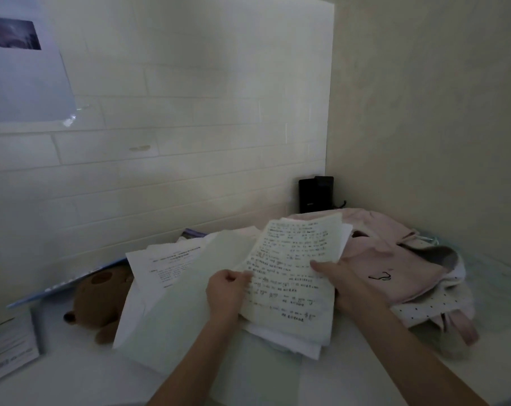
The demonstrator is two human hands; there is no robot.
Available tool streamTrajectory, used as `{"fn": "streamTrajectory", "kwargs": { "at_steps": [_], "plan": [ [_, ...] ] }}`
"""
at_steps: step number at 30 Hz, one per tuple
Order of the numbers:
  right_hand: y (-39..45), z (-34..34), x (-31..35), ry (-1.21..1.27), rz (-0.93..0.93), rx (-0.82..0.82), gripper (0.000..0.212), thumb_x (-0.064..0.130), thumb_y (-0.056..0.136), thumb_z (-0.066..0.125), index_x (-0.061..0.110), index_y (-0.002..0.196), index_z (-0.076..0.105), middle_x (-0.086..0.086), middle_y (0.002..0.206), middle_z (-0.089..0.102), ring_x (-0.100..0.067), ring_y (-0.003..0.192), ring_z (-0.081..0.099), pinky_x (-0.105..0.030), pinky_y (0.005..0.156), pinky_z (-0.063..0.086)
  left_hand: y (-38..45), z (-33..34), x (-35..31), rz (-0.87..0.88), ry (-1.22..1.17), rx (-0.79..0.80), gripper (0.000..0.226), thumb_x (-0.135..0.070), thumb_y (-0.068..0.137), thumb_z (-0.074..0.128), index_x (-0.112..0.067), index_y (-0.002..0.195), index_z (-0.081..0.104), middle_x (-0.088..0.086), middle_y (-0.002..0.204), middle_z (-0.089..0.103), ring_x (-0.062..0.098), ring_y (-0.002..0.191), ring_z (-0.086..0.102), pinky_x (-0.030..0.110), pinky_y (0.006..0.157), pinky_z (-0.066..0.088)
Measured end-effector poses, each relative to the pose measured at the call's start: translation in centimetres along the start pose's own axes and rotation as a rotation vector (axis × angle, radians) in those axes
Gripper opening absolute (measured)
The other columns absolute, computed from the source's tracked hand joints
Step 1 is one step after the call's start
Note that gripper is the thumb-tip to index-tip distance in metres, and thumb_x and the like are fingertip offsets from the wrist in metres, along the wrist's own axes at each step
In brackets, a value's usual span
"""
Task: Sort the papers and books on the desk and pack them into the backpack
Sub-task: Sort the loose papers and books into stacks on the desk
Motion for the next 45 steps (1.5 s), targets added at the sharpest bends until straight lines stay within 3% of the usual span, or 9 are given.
{"fn": "streamTrajectory", "kwargs": {
  "at_steps": [3, 6, 11, 19, 22, 31, 38, 41, 45],
  "plan": [
    [0.0, -0.3, 0.6, -0.055, -0.051, -0.028, 0.038, -0.002, 0.088, 0.060, 0.001, 0.125, 0.054, -0.023, 0.124, 0.061, -0.042, 0.106, 0.061, -0.059, 0.089, 0.049, 0.4, -0.6, -1.0, 0.074, 0.197, 0.068, 0.034, -0.033, 0.074, 0.079, -0.013, 0.090, 0.057, -0.001, 0.086, 0.062, 0.019, 0.083, 0.061, 0.030, 0.070, 0.047],
    [-1.4, 0.0, 2.7, -0.050, -0.088, 0.091, 0.039, 0.007, 0.085, 0.065, 0.004, 0.123, 0.058, -0.020, 0.120, 0.065, -0.040, 0.103, 0.065, -0.055, 0.082, 0.055, 1.0, -1.8, -4.0, 0.104, 0.143, 0.178, 0.083, -0.042, 0.064, 0.085, -0.013, 0.130, 0.044, 0.001, 0.123, 0.056, 0.023, 0.112, 0.058, 0.038, 0.090, 0.051],
    [-4.7, 2.8, 8.7, -0.133, -0.373, 0.225, 0.027, 0.013, 0.086, 0.063, 0.010, 0.112, 0.064, -0.006, 0.107, 0.073, -0.027, 0.098, 0.070, -0.038, 0.073, 0.059, 0.7, -4.3, -9.5, 0.294, -0.264, 0.309, 0.027, -0.011, 0.069, 0.082, -0.024, 0.087, 0.067, -0.019, 0.071, 0.072, 0.002, 0.069, 0.071, 0.022, 0.064, 0.060],
    [-5.4, 1.9, 7.7, -0.136, -0.339, 0.205, 0.050, 0.029, 0.070, 0.072, 0.015, 0.117, 0.061, -0.008, 0.114, 0.070, -0.028, 0.103, 0.068, -0.042, 0.079, 0.058, -0.5, -3.6, -7.4, 0.303, -0.034, 0.680, 0.051, -0.025, 0.052, 0.092, -0.033, 0.096, 0.066, -0.021, 0.088, 0.073, -0.003, 0.083, 0.069, 0.023, 0.076, 0.057],
    [-5.2, 2.0, 7.6, -0.152, -0.369, 0.173, 0.041, 0.024, 0.073, 0.072, 0.017, 0.113, 0.065, -0.006, 0.110, 0.072, -0.026, 0.100, 0.069, -0.043, 0.079, 0.058, -0.5, -2.8, -7.6, 0.283, -0.206, 0.634, 0.064, -0.039, 0.043, 0.086, -0.032, 0.103, 0.065, -0.017, 0.094, 0.074, 0.002, 0.087, 0.070, 0.021, 0.070, 0.058],
    [-4.0, -0.2, 1.5, -0.452, -0.220, 0.115, 0.031, 0.030, 0.083, 0.071, 0.018, 0.110, 0.065, -0.007, 0.107, 0.073, -0.021, 0.091, 0.072, -0.045, 0.078, 0.059, -1.1, -1.4, -6.1, 0.211, -0.226, 0.376, 0.013, -0.025, 0.079, 0.075, -0.026, 0.088, 0.065, -0.015, 0.078, 0.069, 0.002, 0.073, 0.068, 0.013, 0.053, 0.053],
    [-2.7, 2.4, 3.2, -0.479, -0.394, 0.022, 0.061, 0.029, 0.088, 0.067, 0.024, 0.136, 0.029, -0.001, 0.115, 0.065, -0.013, 0.087, 0.070, -0.024, 0.063, 0.058, 0.9, -2.9, -6.8, 0.057, -0.319, 0.068, 0.046, -0.035, 0.077, 0.077, -0.012, 0.114, 0.063, 0.001, 0.102, 0.067, 0.019, 0.090, 0.065, 0.030, 0.081, 0.052],
    [-1.3, 1.8, -1.2, -1.017, -0.364, 0.058, 0.070, 0.027, 0.093, 0.057, 0.028, 0.148, 0.014, 0.001, 0.135, 0.051, -0.022, 0.110, 0.060, -0.033, 0.083, 0.055, 1.9, -2.8, -3.5, 0.059, -0.021, -0.024, 0.064, -0.022, 0.084, 0.070, -0.006, 0.137, 0.038, 0.012, 0.131, 0.054, 0.030, 0.117, 0.054, 0.039, 0.094, 0.046],
    [-0.5, 1.8, -4.9, -1.761, -0.486, -0.083, 0.043, 0.032, 0.101, 0.035, 0.032, 0.143, 0.036, -0.013, 0.121, 0.056, -0.032, 0.105, 0.058, -0.036, 0.085, 0.046, 1.5, -0.2, 2.1, 0.357, 0.615, 0.018, 0.056, -0.006, 0.096, 0.040, -0.002, 0.149, 0.021, 0.020, 0.152, 0.027, 0.040, 0.139, 0.022, 0.045, 0.118, 0.020]
  ]
}}
Point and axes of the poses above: each hand's wrist, its own y-axis towards the middle knuckle, its own z-axis out of the palm, x = y × z, the point moved 2 cm from there along y, towards the middle knuckle
